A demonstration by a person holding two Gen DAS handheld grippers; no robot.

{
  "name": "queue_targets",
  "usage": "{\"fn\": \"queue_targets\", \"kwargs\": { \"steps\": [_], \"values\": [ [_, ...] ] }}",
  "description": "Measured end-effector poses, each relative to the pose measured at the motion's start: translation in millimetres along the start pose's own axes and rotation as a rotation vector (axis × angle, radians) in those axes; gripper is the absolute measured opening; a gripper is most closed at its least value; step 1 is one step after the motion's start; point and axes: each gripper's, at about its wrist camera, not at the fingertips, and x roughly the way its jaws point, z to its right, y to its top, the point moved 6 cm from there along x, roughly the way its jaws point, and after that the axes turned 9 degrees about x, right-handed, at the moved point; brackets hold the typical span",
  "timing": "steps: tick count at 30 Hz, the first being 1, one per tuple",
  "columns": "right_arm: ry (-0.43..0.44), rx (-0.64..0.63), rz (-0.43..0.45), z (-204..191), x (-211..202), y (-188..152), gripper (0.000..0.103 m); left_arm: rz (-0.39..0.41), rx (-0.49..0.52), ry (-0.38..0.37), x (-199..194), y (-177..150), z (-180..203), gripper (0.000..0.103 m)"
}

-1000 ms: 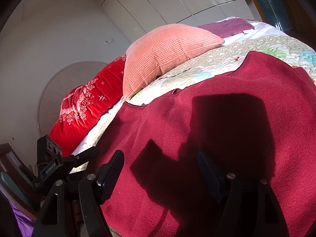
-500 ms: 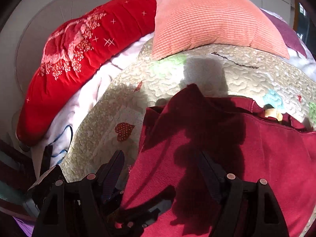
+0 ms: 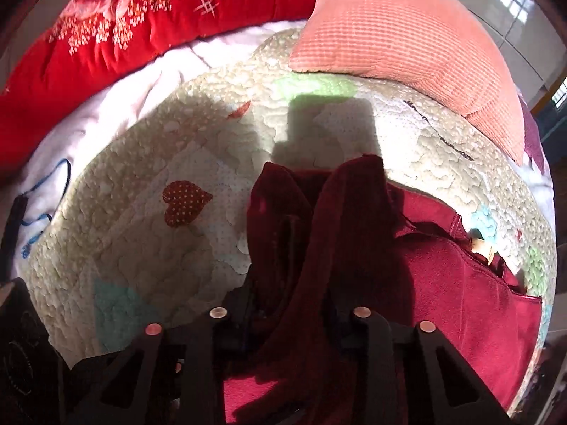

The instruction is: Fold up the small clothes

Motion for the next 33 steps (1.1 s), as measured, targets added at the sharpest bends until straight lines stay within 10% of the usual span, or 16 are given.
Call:
{"fn": "queue_targets", "kwargs": {
  "steps": [6,16,19,23,28,32,33],
  "values": [
    [0.162,0.089,0.207,52.1,-90.7,-10.6,0.019,0.018,0.121,-0.114,-15.8,4.1,74.1,0.033],
    [0.154,0.425,0.325,229.2,-130.3,-82.3,0.017,-0.241,0.233,-0.219,79.0,-38.4,178.9,0.033],
    [0.086,0.519,0.256,269.4,-96.1,-105.0,0.017,-0.33,0.271,-0.161,95.7,-61.3,184.6,0.033],
    [0.208,0.604,0.257,286.7,-89.4,-118.7,0.021,-0.333,0.362,-0.053,76.8,-66.8,189.9,0.033],
    [0.279,0.655,0.34,295.9,-119.1,-115.7,0.066,-0.26,0.505,0.117,48.1,-65.0,171.1,0.033],
    [0.176,0.564,0.275,283.1,-97.3,-99.6,0.058,-0.317,0.463,0.132,73.6,-76.5,150.7,0.033],
    [0.108,0.511,0.26,279.8,-91.7,-97.1,0.03,-0.334,0.467,0.121,77.2,-85.9,152.9,0.033]
  ]
}}
